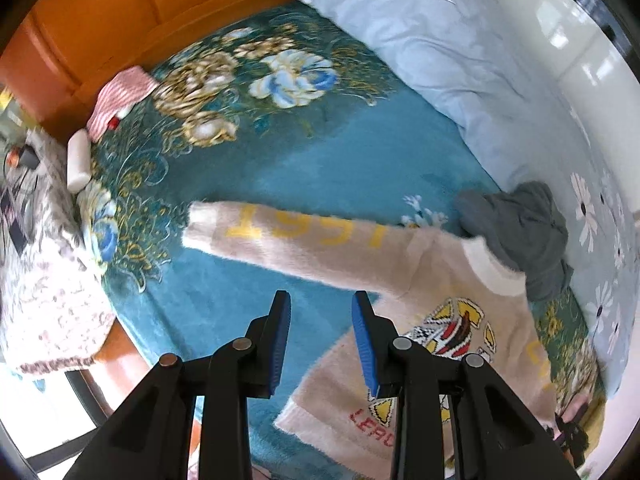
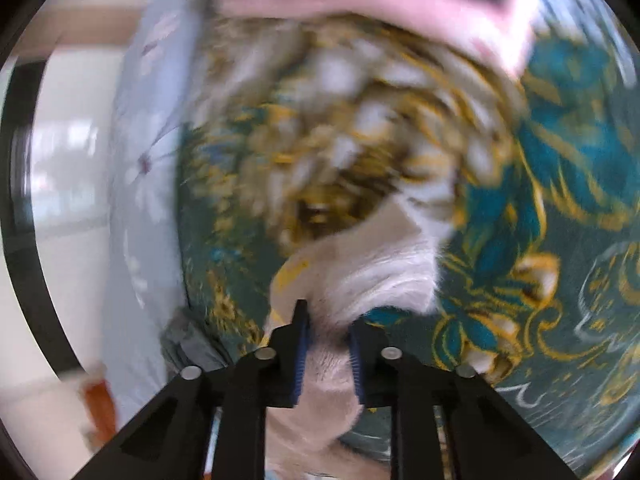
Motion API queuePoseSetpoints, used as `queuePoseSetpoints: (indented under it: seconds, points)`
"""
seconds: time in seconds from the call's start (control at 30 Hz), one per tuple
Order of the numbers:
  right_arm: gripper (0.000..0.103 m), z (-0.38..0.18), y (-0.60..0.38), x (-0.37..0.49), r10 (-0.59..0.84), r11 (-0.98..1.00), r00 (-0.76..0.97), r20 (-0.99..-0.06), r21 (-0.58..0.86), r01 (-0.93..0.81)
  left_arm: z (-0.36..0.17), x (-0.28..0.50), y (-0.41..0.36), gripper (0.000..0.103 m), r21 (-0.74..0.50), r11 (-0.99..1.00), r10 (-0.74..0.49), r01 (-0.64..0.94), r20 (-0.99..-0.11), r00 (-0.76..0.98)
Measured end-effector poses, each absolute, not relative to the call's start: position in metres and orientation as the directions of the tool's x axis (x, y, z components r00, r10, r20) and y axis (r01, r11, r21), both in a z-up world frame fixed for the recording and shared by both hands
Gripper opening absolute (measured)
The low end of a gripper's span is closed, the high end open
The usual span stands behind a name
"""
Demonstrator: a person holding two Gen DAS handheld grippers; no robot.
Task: Fold clothes
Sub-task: 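Grasp the other sleeve cuff with the right gripper and fold it across the front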
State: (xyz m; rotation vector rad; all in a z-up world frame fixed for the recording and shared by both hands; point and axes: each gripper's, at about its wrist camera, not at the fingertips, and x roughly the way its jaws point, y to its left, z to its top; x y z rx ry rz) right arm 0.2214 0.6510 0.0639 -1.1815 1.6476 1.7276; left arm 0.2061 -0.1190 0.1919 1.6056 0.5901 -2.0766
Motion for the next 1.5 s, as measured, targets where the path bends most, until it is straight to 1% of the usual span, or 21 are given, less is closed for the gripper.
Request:
queuePoseSetpoints:
  seconds: [0.1,0.2,0.33,0.43,0.57,0.67,0.8,0.83,0.93,1.07,1.1,1.17,1.27,1.43,1.5]
  points:
    - [0.015,0.111,0.635,0.201,-0.174,-0.356,-0.523,-0.834,0.549,-0.756,0.187,0.216,-0.138,0.032,-0.082,-0.779,-0.077,0.621,-0.971,-0.225]
    - [0.015,0.16,0.592,0.175,-0.137,-0.562,-0.545,-0.827,0.518,-0.645,0.18,0.225,-0.16,0.032,-0.105,-0.749,-0.061,0.654,-0.972,-0.226]
    - [0.015,0.219,0.51,0.142,-0.125,-0.797,-0.57,-0.812,0.425,-0.43,0.169,0.235,-0.193,0.032,-0.131,-0.715,-0.037,0.687,-0.974,-0.224]
    - [0.015,0.239,0.416,0.122,-0.147,-0.917,-0.547,-0.824,0.321,-0.238,0.157,0.242,-0.223,0.032,-0.159,-0.678,-0.007,0.718,-0.975,-0.222]
    - [0.015,0.229,0.305,0.107,-0.127,-0.982,-0.462,-0.878,0.177,-0.065,0.139,0.25,-0.258,0.032,-0.188,-0.639,0.034,0.746,-0.976,-0.216]
    - [0.015,0.21,0.236,0.102,-0.112,-0.994,-0.387,-0.915,0.111,0.023,0.123,0.257,-0.277,0.032,-0.207,-0.628,0.062,0.75,-0.974,-0.216]
    - [0.015,0.17,0.162,0.098,-0.02,-0.988,-0.279,-0.96,-0.024,0.154,0.097,0.271,-0.29,0.032,-0.233,-0.596,0.112,0.769,-0.972,-0.208]
    - [0.013,0.159,0.146,0.097,0.004,-0.981,-0.257,-0.966,-0.054,0.185,0.089,0.277,-0.294,0.032,-0.239,-0.581,0.125,0.778,-0.971,-0.205]
    - [0.013,0.133,0.112,0.095,0.06,-0.964,-0.208,-0.976,-0.111,0.242,0.069,0.289,-0.305,0.032,-0.255,-0.535,0.164,0.806,-0.967,-0.197]
    - [0.013,0.109,0.081,0.091,0.08,-0.95,-0.157,-0.984,-0.122,0.286,0.048,0.296,-0.319,0.034,-0.271,-0.485,0.206,0.832,-0.959,-0.192]
    - [0.013,0.107,0.077,0.091,0.074,-0.953,-0.148,-0.986,-0.114,0.282,0.042,0.296,-0.321,0.035,-0.285,-0.467,0.225,0.837,-0.954,-0.199]
    - [0.013,0.106,0.074,0.092,0.047,-0.962,-0.141,-0.989,-0.083,0.261,0.03,0.295,-0.326,0.041,-0.312,-0.43,0.261,0.847,-0.941,-0.214]
    - [0.013,0.111,0.079,0.092,0.006,-0.969,-0.138,-0.99,-0.04,0.245,0.006,0.29,-0.33,0.043,-0.36,-0.345,0.32,0.867,-0.914,-0.252]
    - [0.013,0.129,0.106,0.102,-0.001,-0.976,-0.142,-0.99,-0.029,0.214,-0.039,0.276,-0.335,0.044,-0.354,-0.227,0.344,0.907,-0.9,-0.266]
    - [0.013,0.134,0.123,0.106,0.011,-0.983,-0.137,-0.99,-0.036,0.182,-0.052,0.274,-0.338,0.044,-0.326,-0.191,0.329,0.926,-0.91,-0.252]
